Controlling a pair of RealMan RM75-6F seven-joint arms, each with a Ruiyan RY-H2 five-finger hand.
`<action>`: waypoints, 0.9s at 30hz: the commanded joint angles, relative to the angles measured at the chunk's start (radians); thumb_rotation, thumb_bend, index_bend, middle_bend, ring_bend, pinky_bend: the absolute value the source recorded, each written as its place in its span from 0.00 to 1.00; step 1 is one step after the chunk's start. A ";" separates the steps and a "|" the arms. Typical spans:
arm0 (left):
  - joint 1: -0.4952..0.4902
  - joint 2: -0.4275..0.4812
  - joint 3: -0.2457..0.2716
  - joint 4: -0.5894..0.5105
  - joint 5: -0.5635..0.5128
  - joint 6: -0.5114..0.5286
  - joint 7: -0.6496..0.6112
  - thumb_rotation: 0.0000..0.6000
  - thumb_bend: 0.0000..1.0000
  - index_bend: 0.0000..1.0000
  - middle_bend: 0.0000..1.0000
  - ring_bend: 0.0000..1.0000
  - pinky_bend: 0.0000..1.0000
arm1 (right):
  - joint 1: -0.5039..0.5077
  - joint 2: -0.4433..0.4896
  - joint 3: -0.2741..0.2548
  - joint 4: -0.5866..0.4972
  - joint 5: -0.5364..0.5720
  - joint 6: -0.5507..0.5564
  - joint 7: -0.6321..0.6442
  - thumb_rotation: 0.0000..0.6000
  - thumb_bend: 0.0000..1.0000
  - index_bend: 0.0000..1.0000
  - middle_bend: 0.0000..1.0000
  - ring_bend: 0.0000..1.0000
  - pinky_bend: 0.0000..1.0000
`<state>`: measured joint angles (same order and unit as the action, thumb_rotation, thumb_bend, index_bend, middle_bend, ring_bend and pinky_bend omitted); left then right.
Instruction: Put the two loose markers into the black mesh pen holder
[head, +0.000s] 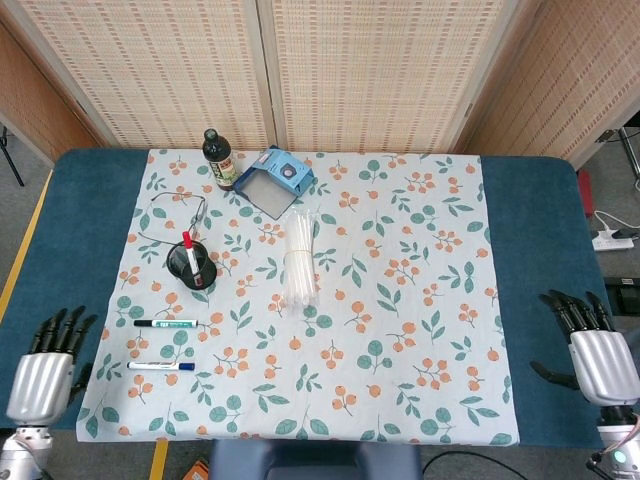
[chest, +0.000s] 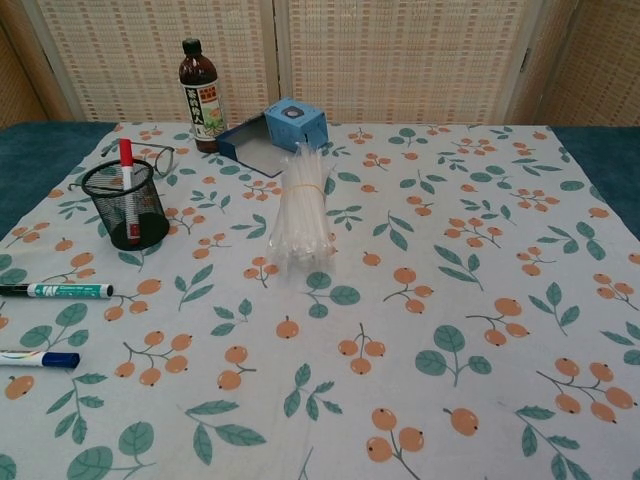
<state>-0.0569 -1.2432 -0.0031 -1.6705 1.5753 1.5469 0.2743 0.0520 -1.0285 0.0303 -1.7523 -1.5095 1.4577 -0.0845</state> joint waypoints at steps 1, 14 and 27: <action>-0.019 -0.066 0.048 -0.074 0.077 -0.047 0.105 1.00 0.34 0.15 0.08 0.00 0.12 | 0.001 0.000 0.000 0.000 -0.001 -0.001 0.000 1.00 0.00 0.16 0.11 0.14 0.00; -0.070 -0.316 0.013 -0.008 -0.038 -0.191 0.276 1.00 0.34 0.26 0.22 0.06 0.17 | -0.001 0.010 0.002 0.007 0.004 0.001 0.036 1.00 0.00 0.16 0.11 0.14 0.00; -0.095 -0.386 -0.023 0.145 -0.099 -0.198 0.291 1.00 0.34 0.37 0.32 0.12 0.21 | 0.001 0.012 0.004 0.013 0.012 -0.007 0.049 1.00 0.00 0.16 0.11 0.14 0.00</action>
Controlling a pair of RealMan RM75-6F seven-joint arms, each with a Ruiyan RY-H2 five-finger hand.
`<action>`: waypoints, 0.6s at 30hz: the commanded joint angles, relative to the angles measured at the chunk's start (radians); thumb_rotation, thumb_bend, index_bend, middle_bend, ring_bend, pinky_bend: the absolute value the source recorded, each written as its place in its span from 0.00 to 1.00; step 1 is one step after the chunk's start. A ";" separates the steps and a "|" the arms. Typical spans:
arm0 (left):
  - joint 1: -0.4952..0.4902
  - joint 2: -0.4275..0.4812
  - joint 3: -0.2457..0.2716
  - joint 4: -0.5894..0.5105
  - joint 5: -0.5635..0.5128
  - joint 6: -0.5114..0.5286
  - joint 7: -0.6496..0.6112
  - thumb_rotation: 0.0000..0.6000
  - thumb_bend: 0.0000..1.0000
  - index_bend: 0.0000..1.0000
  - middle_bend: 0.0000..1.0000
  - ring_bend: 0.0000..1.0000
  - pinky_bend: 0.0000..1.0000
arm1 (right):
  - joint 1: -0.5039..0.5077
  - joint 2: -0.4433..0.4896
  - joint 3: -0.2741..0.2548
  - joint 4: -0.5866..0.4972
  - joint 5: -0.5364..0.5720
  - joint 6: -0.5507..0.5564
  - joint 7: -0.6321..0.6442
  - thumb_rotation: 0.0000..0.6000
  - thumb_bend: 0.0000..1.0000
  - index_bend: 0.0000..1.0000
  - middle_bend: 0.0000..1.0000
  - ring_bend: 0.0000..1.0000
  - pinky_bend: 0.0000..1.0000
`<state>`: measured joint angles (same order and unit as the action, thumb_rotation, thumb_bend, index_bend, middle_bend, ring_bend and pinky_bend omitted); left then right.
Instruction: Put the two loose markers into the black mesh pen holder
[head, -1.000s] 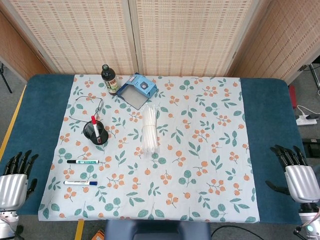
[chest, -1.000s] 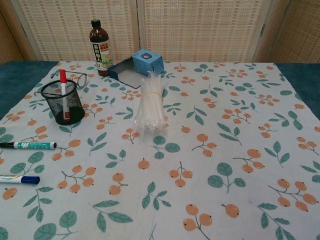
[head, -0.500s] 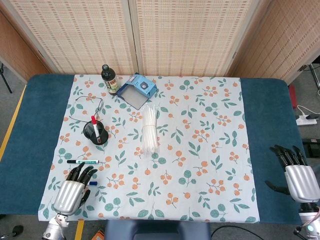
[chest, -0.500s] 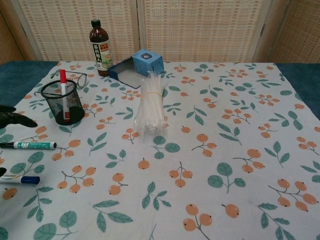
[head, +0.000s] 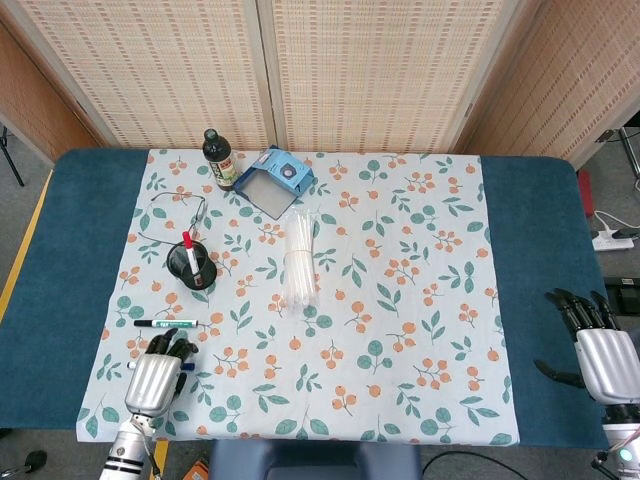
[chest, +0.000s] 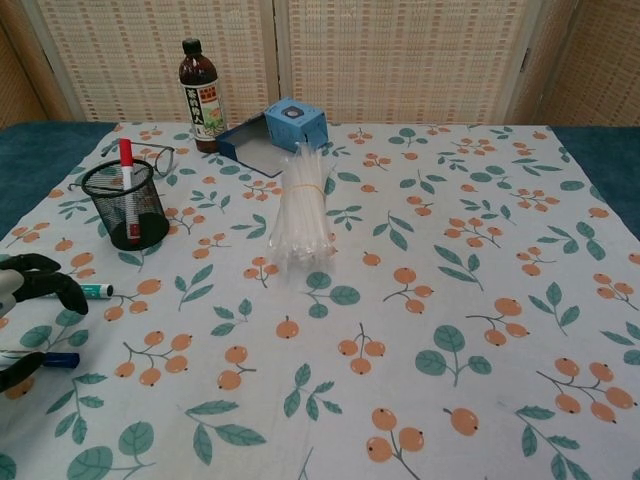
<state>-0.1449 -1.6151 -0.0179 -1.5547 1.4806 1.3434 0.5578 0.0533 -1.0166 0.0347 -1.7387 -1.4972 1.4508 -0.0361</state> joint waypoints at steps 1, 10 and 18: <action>-0.008 -0.018 -0.011 0.038 -0.008 0.006 0.012 1.00 0.34 0.37 0.32 0.13 0.21 | 0.000 0.000 0.000 -0.001 0.000 0.000 0.001 1.00 0.00 0.16 0.11 0.14 0.00; -0.007 -0.056 -0.015 0.099 -0.055 0.013 0.067 1.00 0.34 0.37 0.32 0.13 0.21 | 0.001 0.000 0.000 -0.001 0.000 -0.002 0.001 1.00 0.00 0.16 0.11 0.14 0.00; 0.017 -0.111 -0.025 0.109 -0.114 0.066 0.208 1.00 0.34 0.36 0.31 0.13 0.20 | -0.001 0.003 0.000 0.001 -0.003 0.002 0.012 1.00 0.00 0.16 0.11 0.14 0.00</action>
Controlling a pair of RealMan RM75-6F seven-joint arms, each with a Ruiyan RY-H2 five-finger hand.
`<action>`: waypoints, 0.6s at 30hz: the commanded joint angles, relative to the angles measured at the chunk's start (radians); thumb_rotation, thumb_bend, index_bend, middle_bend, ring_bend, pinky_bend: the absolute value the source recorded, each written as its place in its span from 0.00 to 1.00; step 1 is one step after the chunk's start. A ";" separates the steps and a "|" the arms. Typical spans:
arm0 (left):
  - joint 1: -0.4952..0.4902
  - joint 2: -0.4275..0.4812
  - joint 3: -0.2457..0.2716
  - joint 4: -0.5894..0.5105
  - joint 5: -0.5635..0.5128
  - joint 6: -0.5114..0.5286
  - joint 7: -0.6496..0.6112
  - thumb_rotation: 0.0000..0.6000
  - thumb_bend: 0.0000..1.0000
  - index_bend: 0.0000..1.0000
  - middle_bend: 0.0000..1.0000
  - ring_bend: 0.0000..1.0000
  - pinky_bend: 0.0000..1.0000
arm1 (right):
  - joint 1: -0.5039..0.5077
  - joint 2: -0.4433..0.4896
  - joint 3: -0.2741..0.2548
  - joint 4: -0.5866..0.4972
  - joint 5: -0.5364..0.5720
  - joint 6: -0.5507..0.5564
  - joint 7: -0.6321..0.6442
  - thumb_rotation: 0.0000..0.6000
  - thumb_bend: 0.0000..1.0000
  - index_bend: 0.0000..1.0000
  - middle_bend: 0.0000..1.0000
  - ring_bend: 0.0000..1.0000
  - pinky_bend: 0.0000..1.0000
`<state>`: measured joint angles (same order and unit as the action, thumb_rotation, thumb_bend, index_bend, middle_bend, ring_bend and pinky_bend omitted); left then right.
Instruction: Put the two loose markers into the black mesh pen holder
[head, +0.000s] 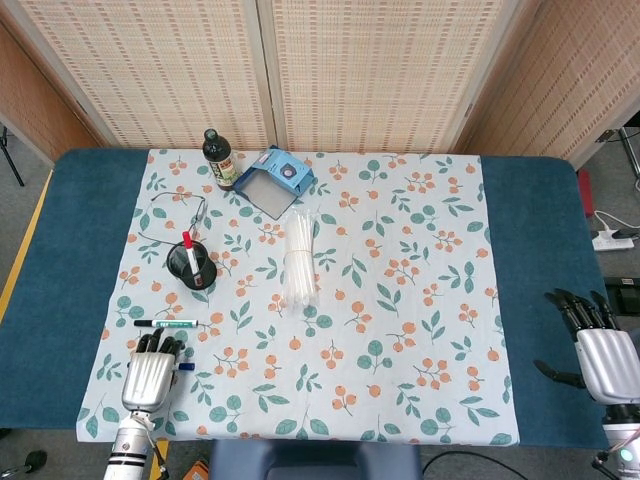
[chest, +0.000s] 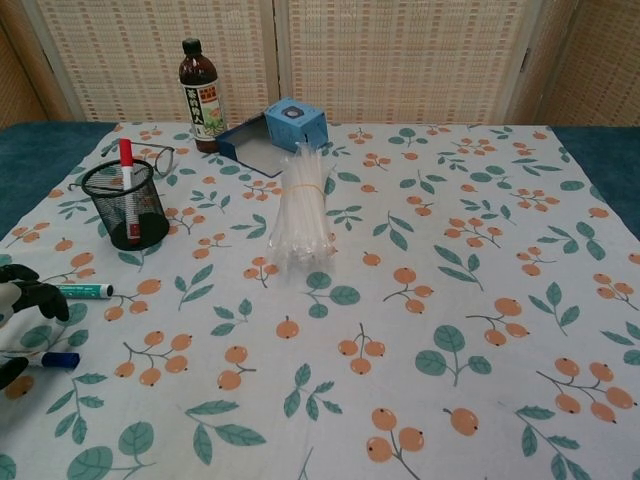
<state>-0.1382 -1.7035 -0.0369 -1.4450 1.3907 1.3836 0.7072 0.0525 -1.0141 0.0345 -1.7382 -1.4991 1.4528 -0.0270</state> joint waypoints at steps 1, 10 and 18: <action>0.013 -0.028 -0.007 -0.005 -0.031 0.031 0.076 1.00 0.34 0.35 0.31 0.13 0.19 | 0.000 0.001 0.000 0.002 -0.001 0.000 0.005 1.00 0.00 0.16 0.11 0.14 0.00; 0.036 -0.064 -0.014 -0.075 -0.109 0.079 0.222 1.00 0.34 0.33 0.30 0.13 0.18 | 0.003 0.001 -0.001 0.007 0.000 -0.007 0.016 1.00 0.00 0.16 0.11 0.15 0.00; 0.040 -0.097 -0.020 -0.111 -0.143 0.096 0.236 1.00 0.34 0.34 0.33 0.14 0.18 | 0.002 0.002 0.000 0.008 0.003 -0.007 0.019 1.00 0.00 0.17 0.11 0.15 0.00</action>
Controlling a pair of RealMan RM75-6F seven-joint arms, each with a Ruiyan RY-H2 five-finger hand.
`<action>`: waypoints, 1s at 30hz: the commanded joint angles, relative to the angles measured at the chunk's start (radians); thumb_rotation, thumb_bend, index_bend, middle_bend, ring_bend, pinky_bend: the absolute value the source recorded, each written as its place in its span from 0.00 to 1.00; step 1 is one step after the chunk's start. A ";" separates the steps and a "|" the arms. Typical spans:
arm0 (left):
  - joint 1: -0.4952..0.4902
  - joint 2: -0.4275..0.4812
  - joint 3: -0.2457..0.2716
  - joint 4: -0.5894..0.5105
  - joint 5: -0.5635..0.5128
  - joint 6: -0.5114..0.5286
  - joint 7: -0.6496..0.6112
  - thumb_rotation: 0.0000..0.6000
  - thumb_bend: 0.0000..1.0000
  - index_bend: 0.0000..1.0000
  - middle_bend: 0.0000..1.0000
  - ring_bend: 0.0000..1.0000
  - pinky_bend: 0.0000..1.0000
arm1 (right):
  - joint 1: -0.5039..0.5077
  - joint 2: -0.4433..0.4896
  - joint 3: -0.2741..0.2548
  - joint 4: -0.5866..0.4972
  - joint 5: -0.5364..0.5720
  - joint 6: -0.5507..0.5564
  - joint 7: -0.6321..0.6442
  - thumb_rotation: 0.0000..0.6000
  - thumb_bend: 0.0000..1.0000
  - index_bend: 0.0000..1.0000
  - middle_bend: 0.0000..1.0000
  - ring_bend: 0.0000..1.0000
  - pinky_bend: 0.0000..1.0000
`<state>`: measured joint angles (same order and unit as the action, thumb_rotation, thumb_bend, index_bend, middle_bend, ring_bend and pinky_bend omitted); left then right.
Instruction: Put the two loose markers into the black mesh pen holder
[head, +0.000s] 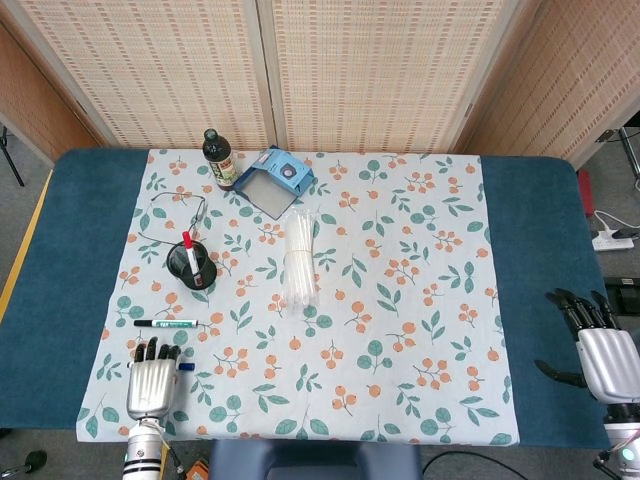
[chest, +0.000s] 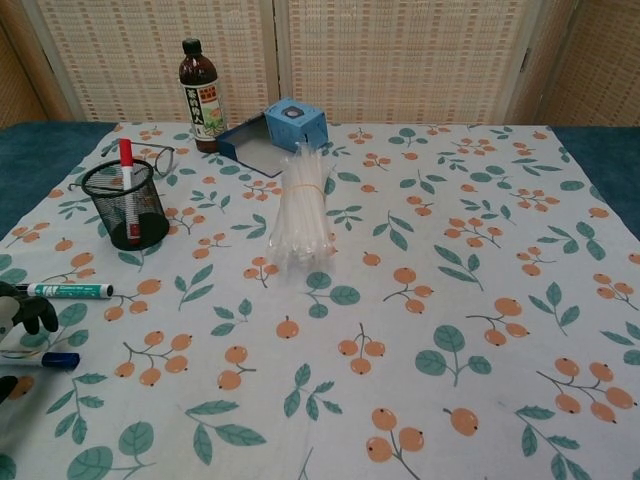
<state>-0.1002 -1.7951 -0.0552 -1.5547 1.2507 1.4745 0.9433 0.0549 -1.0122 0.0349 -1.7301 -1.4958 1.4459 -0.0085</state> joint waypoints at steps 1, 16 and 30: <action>0.002 -0.007 -0.002 -0.002 -0.004 0.006 -0.001 1.00 0.34 0.34 0.33 0.14 0.18 | 0.000 0.000 0.000 0.000 0.000 0.001 0.000 1.00 0.00 0.17 0.11 0.15 0.00; -0.020 -0.086 -0.012 0.076 -0.012 0.010 -0.040 1.00 0.34 0.40 0.39 0.16 0.18 | -0.003 0.003 0.000 0.004 -0.003 0.007 0.011 1.00 0.00 0.17 0.11 0.15 0.00; -0.017 -0.106 -0.016 0.182 0.003 0.044 -0.090 1.00 0.35 0.57 0.67 0.30 0.21 | -0.005 0.002 -0.001 0.000 -0.010 0.013 0.000 1.00 0.00 0.22 0.11 0.17 0.00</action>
<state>-0.1183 -1.8991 -0.0719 -1.3762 1.2515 1.5160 0.8567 0.0503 -1.0098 0.0341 -1.7302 -1.5049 1.4585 -0.0078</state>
